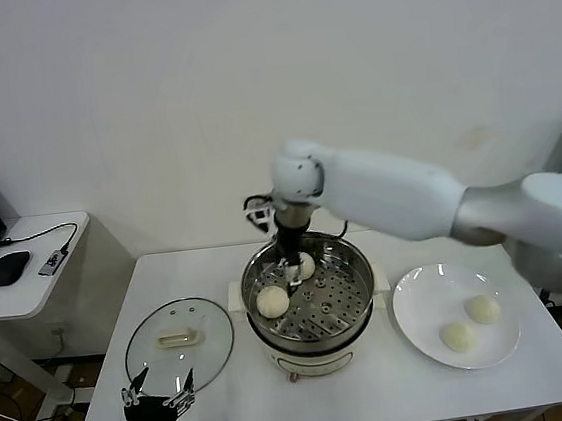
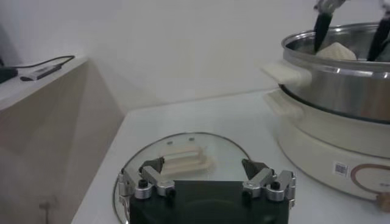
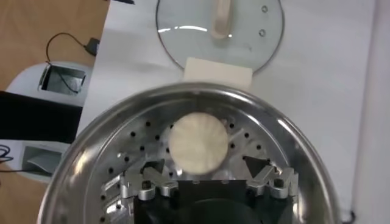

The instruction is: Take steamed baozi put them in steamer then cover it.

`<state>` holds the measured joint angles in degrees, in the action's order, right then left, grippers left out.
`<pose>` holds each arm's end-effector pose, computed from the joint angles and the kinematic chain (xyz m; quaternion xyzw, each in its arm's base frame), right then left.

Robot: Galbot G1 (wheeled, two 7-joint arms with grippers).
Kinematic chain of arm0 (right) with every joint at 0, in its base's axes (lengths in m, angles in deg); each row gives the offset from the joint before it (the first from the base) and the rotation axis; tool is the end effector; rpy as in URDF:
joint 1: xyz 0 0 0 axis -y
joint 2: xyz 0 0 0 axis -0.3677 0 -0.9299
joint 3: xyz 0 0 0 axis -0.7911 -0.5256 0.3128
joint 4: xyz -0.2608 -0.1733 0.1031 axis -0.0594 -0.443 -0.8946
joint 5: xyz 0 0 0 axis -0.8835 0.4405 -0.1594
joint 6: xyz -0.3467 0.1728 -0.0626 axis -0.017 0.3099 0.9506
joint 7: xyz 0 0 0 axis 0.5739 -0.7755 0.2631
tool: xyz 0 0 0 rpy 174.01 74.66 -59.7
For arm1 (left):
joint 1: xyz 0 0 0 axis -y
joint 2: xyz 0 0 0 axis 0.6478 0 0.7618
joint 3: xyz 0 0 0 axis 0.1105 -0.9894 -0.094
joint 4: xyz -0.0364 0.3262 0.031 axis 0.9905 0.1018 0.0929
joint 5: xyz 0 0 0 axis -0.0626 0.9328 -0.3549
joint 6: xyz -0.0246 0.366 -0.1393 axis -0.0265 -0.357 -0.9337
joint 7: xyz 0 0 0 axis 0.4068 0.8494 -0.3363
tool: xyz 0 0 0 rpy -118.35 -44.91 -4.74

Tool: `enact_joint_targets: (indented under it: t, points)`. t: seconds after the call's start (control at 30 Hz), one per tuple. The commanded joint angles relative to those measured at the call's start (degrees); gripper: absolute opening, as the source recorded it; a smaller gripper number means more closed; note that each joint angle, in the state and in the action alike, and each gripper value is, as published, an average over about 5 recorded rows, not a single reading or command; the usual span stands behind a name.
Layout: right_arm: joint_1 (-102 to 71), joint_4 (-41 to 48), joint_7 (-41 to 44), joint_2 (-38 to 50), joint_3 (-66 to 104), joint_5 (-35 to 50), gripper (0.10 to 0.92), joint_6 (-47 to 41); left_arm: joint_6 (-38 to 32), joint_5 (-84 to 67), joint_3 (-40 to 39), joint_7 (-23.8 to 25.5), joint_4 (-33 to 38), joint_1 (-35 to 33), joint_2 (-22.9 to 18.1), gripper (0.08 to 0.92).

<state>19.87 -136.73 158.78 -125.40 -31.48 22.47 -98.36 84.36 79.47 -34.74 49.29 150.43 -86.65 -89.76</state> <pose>0.5633 0.1658 -0.0175 0.5841 -0.5036 0.5072 0.3846 0.1950 0.0759 -0.2714 -0.0193 -0.9741 -0.0748 0.2126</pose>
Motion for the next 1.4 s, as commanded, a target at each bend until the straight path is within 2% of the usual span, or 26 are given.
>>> enact_joint_targets:
  t: [0.03,0.13,0.37,0.57,1.0,1.4]
  points:
    - [6.04,-7.47,2.41,13.4,1.21,1.57,0.823,2.06,0.06,-0.06,0.18,0.08,-0.28,-0.02,0.11,0.823]
    - [5.39,-10.59,3.05,18.98,2.36,-0.51,0.823,3.68,0.05,-0.25,0.51,0.09,-0.8,0.11,0.33,0.823]
    - [-3.77,-14.98,3.58,32.09,7.63,-12.5,0.823,8.57,-0.07,-0.79,1.34,-0.04,-1.88,0.03,1.1,0.823]
    - [-13.93,-16.16,4.64,38.09,14.21,-17.56,0.823,12.34,0.04,-0.56,1.24,0.23,-2.75,0.33,1.07,0.823]
    - [-33.57,-12.55,2.84,38.36,24.72,-25.37,0.823,16.11,-0.09,-0.05,0.55,0.16,-5.41,0.82,0.28,0.823]
    - [-36.91,-8.82,1.55,34.63,24.46,-28.75,0.823,17.98,-0.18,0.15,0.5,0.33,-7.23,1.27,0.18,0.823]
